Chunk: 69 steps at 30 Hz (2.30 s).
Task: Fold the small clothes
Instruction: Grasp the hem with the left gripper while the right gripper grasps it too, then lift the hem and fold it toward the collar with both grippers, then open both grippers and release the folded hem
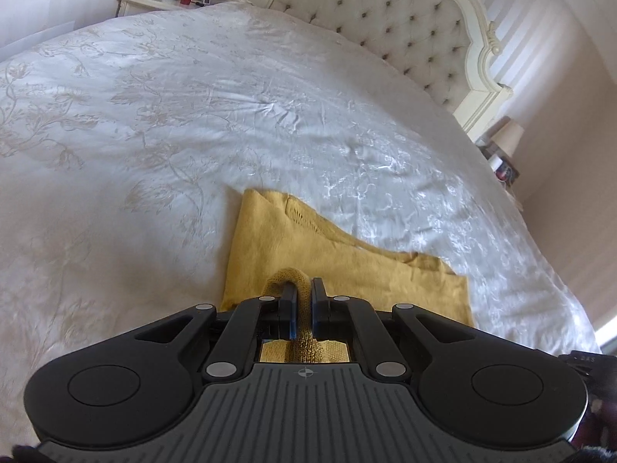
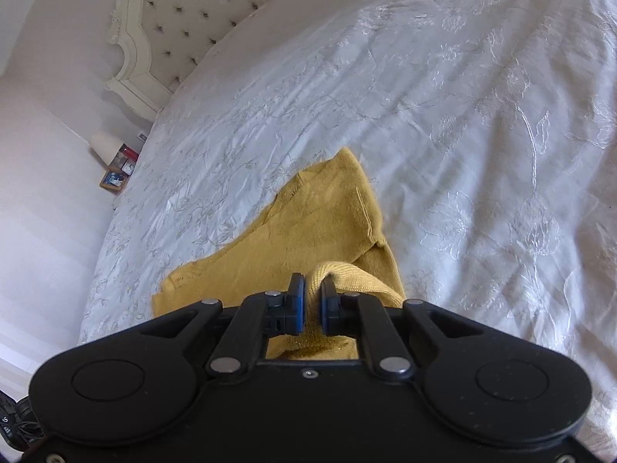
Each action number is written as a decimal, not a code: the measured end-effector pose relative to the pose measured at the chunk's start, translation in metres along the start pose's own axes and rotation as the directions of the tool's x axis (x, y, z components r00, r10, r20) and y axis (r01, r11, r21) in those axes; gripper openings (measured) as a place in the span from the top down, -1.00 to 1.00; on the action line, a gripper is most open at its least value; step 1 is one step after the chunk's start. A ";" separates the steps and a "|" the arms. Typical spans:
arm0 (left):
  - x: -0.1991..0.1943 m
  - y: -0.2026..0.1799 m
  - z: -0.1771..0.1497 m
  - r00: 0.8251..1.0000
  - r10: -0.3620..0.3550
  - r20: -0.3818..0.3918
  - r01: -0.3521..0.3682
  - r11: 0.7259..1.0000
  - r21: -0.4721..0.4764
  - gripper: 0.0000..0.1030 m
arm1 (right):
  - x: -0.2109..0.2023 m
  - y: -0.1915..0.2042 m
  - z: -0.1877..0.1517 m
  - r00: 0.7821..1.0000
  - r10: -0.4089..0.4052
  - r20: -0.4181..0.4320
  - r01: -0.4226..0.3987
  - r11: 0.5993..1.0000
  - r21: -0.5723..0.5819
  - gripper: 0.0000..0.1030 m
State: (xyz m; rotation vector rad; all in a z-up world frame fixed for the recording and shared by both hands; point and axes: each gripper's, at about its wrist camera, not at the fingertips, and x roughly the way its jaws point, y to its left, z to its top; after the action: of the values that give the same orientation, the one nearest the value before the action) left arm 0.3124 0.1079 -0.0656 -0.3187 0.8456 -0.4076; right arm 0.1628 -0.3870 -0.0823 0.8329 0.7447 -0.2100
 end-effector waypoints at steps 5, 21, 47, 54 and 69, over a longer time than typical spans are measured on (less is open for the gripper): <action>0.019 0.001 0.015 1.000 0.009 -0.002 -0.009 1.000 -0.002 0.87 | 0.023 0.010 0.019 1.000 -0.013 -0.006 0.013 1.000 -0.022 0.70; 0.090 0.003 0.044 0.989 0.138 -0.045 -0.140 0.989 -0.040 0.87 | 0.110 0.002 0.065 0.992 -0.039 -0.119 0.038 0.999 -0.010 0.69; 0.139 0.018 0.050 0.975 0.192 -0.115 -0.200 0.978 -0.062 0.81 | 0.125 0.004 0.048 0.958 -0.055 -0.283 0.010 0.988 -0.157 0.68; 0.143 0.018 0.066 0.978 0.186 -0.091 -0.191 0.980 -0.051 0.81 | 0.151 0.006 0.089 0.981 -0.040 -0.192 0.026 0.997 -0.074 0.69; 0.149 0.022 0.081 0.956 0.289 -0.045 -0.290 0.957 -0.010 0.78 | 0.176 0.002 0.111 0.984 -0.136 -0.113 0.123 0.985 -0.118 0.55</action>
State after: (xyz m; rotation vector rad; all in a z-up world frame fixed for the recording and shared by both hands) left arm 0.4681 0.0665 -0.1218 -0.1973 0.9230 -0.1343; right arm 0.3497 -0.4476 -0.1504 0.6967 0.9176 -0.2340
